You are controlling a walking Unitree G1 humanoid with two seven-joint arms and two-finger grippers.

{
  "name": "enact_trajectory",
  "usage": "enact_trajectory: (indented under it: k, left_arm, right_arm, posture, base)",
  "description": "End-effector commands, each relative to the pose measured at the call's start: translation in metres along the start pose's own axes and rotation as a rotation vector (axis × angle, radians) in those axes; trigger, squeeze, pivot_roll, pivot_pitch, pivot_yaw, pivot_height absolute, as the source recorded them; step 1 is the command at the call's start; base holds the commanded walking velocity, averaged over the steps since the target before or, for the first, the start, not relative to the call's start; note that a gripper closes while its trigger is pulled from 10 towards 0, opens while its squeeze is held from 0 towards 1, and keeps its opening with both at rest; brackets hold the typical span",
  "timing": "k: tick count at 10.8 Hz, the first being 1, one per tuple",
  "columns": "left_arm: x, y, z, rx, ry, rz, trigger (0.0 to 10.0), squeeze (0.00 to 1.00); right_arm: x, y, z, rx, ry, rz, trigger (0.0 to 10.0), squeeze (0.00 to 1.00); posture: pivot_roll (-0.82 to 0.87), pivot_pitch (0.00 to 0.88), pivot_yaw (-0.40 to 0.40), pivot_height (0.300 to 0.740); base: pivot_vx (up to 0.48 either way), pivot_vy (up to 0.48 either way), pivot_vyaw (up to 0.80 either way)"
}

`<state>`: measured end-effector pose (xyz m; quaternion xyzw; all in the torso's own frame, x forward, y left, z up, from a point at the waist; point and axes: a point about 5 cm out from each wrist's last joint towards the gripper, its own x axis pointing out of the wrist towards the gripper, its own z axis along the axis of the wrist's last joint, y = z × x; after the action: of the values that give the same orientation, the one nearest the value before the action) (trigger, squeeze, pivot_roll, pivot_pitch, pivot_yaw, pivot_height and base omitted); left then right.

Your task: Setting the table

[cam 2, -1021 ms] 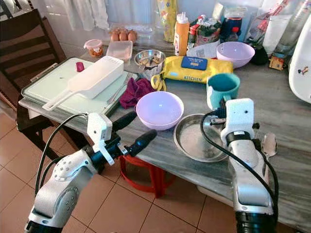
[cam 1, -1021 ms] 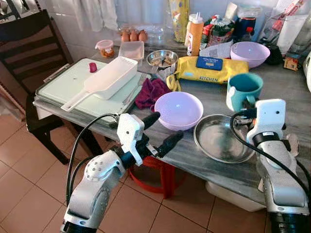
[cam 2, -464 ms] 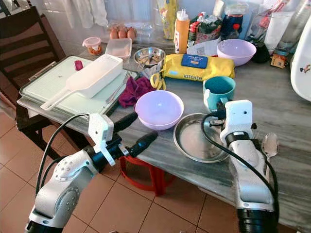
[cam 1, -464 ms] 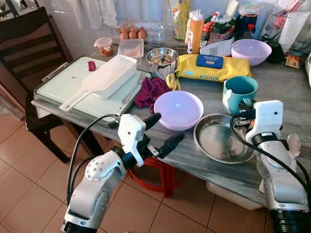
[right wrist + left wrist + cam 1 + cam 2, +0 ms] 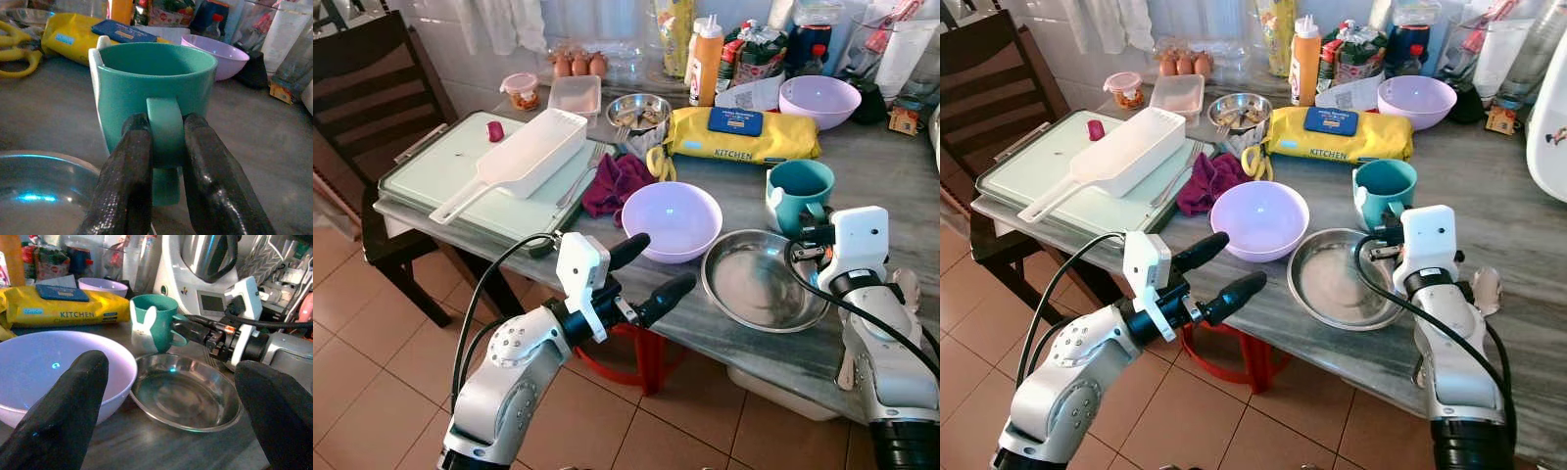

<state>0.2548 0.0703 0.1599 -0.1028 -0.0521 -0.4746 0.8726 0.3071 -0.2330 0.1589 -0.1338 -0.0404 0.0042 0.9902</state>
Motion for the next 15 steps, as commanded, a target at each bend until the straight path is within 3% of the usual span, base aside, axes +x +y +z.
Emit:
enact_trajectory:
  k: [1,8,11,12,13,15]
  left_arm:
    - [-0.002,-0.003,-0.004,-0.002,0.02,-0.02,10.0,0.0]
    - [-0.004,0.002,-0.012,0.051,0.052,-0.031,10.0,0.0]
    - [-0.004,0.002,-0.012,0.054,0.047,-0.031,10.0,0.0]
    - [-0.003,0.002,-0.011,0.056,0.046,-0.031,10.0,0.0]
    - [-0.003,0.002,-0.011,0.064,0.048,-0.033,10.0,0.0]
    - [-0.003,0.001,-0.011,0.067,0.049,-0.037,10.0,0.0]
  right_arm:
    - [0.002,-0.001,0.005,0.0,-0.028,0.013,10.0,0.0]
    - [-0.001,0.005,-0.001,0.032,-0.052,0.055,10.0,0.0]
    - [-0.004,0.001,-0.009,0.046,-0.026,0.036,10.0,0.34]
    - [-0.004,-0.001,-0.011,0.051,-0.022,0.028,10.0,0.69]
    - [-0.004,-0.001,-0.012,0.053,-0.019,0.024,10.0,0.96]
    - [-0.004,-0.003,-0.012,0.056,-0.028,0.01,10.0,1.0]
  posture:
    - [-0.2,0.125,0.074,0.74]
    - [-0.2,0.129,0.082,0.74]
    - [-0.2,0.13,0.087,0.74]
    - [-0.2,0.13,0.088,0.74]
    - [-0.19,0.13,0.089,0.74]
    - [-0.19,0.128,0.093,0.74]
  base:
    - [0.0,0.0,0.0]
    - [0.0,0.0,0.0]
    - [0.0,0.0,0.0]
    - [0.0,0.0,0.0]
    - [0.0,0.0,0.0]
    - [0.0,0.0,0.0]
